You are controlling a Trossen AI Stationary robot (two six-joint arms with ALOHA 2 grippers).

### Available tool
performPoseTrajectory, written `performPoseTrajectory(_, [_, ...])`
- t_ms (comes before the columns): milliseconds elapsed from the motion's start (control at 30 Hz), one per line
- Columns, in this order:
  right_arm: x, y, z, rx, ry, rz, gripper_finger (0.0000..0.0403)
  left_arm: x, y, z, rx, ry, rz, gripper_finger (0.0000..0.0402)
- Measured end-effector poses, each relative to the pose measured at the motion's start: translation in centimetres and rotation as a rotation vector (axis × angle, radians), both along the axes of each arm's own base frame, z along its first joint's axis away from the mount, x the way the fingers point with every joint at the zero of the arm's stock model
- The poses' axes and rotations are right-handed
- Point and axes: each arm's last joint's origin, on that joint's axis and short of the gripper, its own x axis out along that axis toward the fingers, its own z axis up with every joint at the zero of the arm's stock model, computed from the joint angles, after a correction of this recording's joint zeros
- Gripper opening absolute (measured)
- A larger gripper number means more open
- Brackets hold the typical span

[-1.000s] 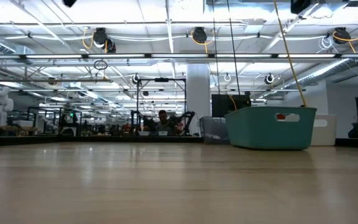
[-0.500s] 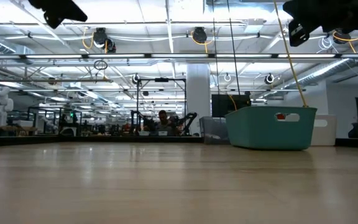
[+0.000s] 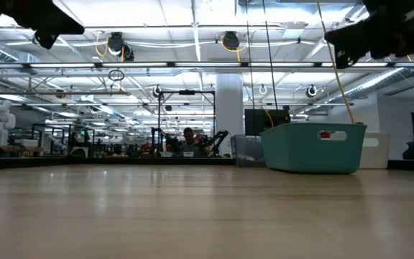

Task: Sort silverware by color (type)
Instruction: Return to Home Position

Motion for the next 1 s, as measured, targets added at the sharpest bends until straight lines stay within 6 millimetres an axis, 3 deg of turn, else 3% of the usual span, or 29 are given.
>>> performPoseTrajectory(200, [-0.3, 0.0, -2.0, 0.022, -0.061, -0.004, 0.0000, -1.0, 0.2, -2.4, 0.014, -0.007, -0.004, 0.0001])
performPoseTrajectory(400, [-0.4, -0.1, -3.0, 0.036, -0.036, -0.004, 0.0000, -1.7, 0.3, -4.7, -0.078, -0.061, 0.022, 0.0001])
performPoseTrajectory(667, [-0.4, 0.0, -3.1, 0.058, -0.028, -0.002, 0.0000, -1.9, 0.3, -4.8, -0.189, -0.085, 0.059, 0.0001])
performPoseTrajectory(800, [-0.4, 0.0, -3.1, 0.052, -0.027, -0.002, 0.0000, -1.4, 0.3, -4.9, -0.332, -0.103, 0.134, 0.0001])
performPoseTrajectory(1000, [-0.4, 0.0, -3.2, 0.044, -0.021, -0.001, 0.0000, -0.6, 0.0, -4.3, -0.100, -0.174, 0.010, 0.0001])
